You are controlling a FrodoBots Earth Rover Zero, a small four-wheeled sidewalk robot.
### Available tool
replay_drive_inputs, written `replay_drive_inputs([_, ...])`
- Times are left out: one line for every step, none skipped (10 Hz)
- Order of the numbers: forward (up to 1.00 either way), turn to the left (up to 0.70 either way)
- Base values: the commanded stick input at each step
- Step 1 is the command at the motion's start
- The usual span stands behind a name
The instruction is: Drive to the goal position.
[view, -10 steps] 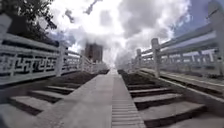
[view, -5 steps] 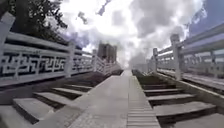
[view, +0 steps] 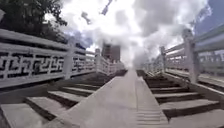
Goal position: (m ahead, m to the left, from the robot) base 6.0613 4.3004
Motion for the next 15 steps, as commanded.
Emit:
replay_drive_inputs([0.70,0.00])
replay_drive_inputs([0.70,0.00])
replay_drive_inputs([0.70,0.00])
replay_drive_inputs([0.70,0.00])
replay_drive_inputs([0.70,0.00])
replay_drive_inputs([0.70,0.00])
replay_drive_inputs([0.70,0.00])
replay_drive_inputs([0.70,0.00])
replay_drive_inputs([0.70,0.00])
replay_drive_inputs([0.70,0.00])
replay_drive_inputs([0.70,0.00])
replay_drive_inputs([0.70,0.00])
replay_drive_inputs([0.70,0.00])
replay_drive_inputs([0.70,0.00])
replay_drive_inputs([0.70,0.00])
